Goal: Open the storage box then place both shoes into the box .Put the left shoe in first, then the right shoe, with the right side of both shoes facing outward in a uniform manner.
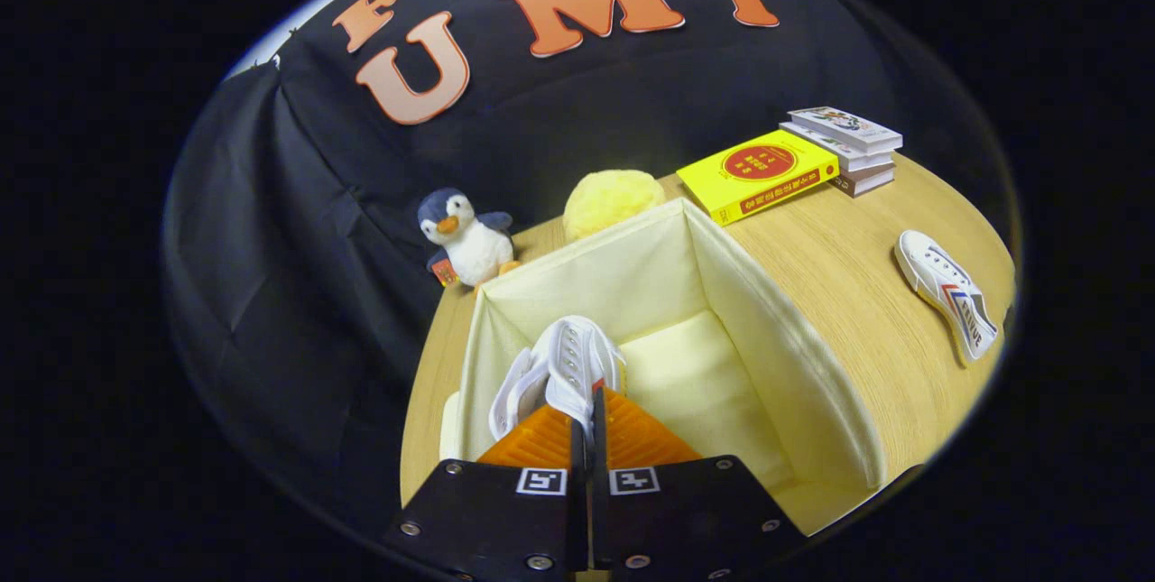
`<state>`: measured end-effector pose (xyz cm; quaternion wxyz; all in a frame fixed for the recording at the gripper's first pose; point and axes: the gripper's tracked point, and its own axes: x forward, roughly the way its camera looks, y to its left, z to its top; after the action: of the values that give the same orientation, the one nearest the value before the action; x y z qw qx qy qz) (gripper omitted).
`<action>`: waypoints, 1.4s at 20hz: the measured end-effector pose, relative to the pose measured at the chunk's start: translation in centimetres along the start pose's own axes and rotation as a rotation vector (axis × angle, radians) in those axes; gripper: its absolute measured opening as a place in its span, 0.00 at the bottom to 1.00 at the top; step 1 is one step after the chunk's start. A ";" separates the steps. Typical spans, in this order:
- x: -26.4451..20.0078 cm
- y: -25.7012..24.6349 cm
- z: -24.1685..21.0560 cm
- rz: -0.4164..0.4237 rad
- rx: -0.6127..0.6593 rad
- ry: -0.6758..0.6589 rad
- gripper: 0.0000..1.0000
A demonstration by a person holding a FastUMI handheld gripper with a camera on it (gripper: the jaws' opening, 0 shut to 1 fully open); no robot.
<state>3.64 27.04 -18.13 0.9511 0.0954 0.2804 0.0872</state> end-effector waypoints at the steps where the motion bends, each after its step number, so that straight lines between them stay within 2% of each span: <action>1: 0.1 0.1 -0.3 0.005 -0.025 0.032 0.05; 2: -0.1 0.5 -0.3 0.013 -0.035 0.014 0.22; 4: -1.0 0.3 2.0 0.010 -0.053 -0.065 0.77; 6: -1.7 0.0 3.0 0.019 -0.068 -0.068 0.98; 11: -4.0 -2.6 6.4 0.013 -0.063 -0.117 0.98; 16: -6.3 -7.3 10.3 -0.024 -0.079 -0.181 0.98; 21: -8.1 -14.0 14.0 -0.082 -0.090 -0.220 0.98; 28: -9.9 -22.8 16.3 -0.130 -0.135 -0.229 0.98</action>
<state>6.96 0.68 -4.79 0.9848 0.0224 0.1693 0.0327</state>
